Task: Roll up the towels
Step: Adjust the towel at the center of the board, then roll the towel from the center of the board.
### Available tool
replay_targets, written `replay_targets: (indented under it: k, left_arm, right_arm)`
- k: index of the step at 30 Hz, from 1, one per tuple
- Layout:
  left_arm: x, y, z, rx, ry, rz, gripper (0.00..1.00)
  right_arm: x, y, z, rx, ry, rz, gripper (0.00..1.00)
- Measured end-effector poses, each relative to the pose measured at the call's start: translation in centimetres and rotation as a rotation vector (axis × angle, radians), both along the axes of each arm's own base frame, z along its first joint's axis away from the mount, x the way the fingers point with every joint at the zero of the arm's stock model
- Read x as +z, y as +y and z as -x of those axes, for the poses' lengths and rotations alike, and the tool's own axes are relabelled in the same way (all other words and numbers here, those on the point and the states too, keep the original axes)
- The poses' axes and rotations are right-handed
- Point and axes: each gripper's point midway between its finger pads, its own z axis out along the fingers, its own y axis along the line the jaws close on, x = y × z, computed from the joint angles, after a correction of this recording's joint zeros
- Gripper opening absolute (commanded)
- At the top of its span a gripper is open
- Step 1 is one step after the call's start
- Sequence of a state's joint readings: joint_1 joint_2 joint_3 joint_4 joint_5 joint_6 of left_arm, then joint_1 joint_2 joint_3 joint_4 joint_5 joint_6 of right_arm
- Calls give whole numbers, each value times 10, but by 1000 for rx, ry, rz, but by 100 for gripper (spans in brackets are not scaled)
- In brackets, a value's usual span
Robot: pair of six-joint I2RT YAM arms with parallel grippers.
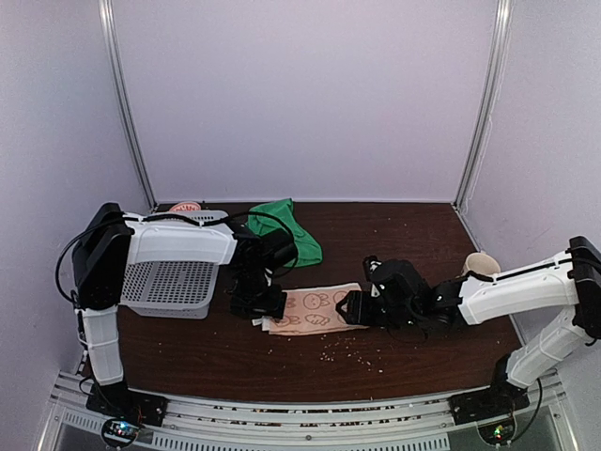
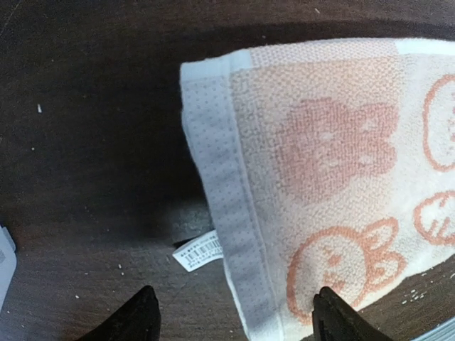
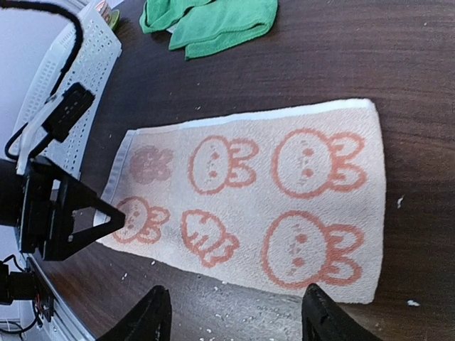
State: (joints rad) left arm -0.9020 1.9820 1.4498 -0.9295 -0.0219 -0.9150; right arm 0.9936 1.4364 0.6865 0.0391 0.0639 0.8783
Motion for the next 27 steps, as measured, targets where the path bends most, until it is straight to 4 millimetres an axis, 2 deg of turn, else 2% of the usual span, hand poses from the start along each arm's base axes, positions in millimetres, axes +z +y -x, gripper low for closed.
replay_targets:
  k: [3,9,14,17,20,24,27]
  left_arm:
    - [10,1,0,4,-15,36,75]
    - [42,-19,-9,-10,-94,162,69]
    - [73,-57,-23,-40,-161,342,60]
    - [76,-71,-28,-51,-169,396,57]
    - [68,-85,-33,-62,-161,429,54]
    - [48,-90,-33,-66,-133,417,52]
    - [40,-89,-33,-71,-126,405,51]
  right_arm:
    - [1,-12,-11,-40,-3,3,63]
    - [-18,-43,-26,-116,35,37,62]
    - [-34,-57,-36,-150,79,59,60]
    - [-45,-60,-36,-155,109,65,57]
    - [-57,-62,-32,-155,146,67,53]
    - [-63,-61,-28,-151,172,53,43]
    - [-65,-57,-27,-148,187,31,36]
